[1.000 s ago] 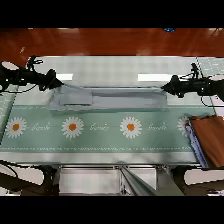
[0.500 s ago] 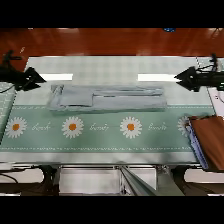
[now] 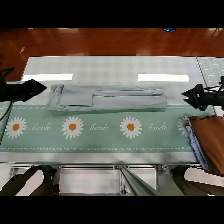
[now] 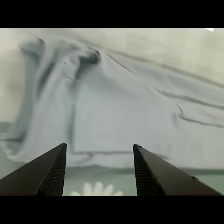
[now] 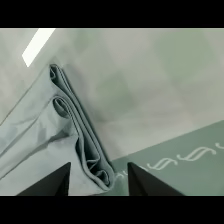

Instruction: Fold the shirts.

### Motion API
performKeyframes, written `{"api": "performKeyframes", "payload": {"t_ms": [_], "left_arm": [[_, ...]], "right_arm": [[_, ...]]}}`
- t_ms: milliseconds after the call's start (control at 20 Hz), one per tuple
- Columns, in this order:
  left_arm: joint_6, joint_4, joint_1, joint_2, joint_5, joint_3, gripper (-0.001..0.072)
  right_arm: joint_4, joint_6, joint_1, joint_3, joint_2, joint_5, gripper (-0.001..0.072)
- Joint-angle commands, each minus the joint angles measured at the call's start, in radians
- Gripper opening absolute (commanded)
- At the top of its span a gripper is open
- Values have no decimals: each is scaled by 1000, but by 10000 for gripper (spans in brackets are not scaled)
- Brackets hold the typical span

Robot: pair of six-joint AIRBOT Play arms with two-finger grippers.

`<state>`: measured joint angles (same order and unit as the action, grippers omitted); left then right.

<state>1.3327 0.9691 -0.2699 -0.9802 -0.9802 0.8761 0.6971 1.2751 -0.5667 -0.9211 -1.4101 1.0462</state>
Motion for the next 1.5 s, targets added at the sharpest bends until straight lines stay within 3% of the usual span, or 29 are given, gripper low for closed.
{"api": "performKeyframes", "payload": {"t_ms": [0, 250, 400, 700, 750, 800, 850, 1100, 1200, 1250, 1300, 1450], "left_arm": [[-8, -106, 109, 38, 57, -69, 507], [-8, -148, 181, 37, 124, -69, 507], [-8, -161, 183, 37, 126, -69, 507], [-8, -163, 183, 34, 125, -69, 507], [-8, -162, 183, 34, 125, -69, 507], [-8, -162, 183, 34, 124, -69, 507], [-8, -162, 183, 34, 124, -69, 507], [-6, -171, 189, 34, 124, -69, 507], [-2, -280, 203, 26, 143, -69, 497], [-4, -330, 218, 15, 163, -69, 333], [-33, -370, 246, -5, 186, -69, 20], [-84, -436, 410, -127, 212, -31, 23]], "right_arm": [[-117, -34, 61, 35, -120, -30, 420], [-208, -72, 170, -1, -225, -35, 420], [-182, 6, 228, -71, -274, -59, 419], [-189, 42, 348, -210, -320, -126, 404], [-188, 46, 359, -223, -320, -140, 306], [-186, 33, 363, -233, -320, -135, 132], [-188, -9, 365, -241, -319, -112, 25], [-111, -26, 325, -245, -212, 18, 24], [-101, -96, 295, -242, -96, 93, 24], [-62, -94, 284, -235, -37, 109, 24], [-8, -74, 273, -226, 26, 134, 24], [89, -40, 267, -180, 214, 213, 24]]}}
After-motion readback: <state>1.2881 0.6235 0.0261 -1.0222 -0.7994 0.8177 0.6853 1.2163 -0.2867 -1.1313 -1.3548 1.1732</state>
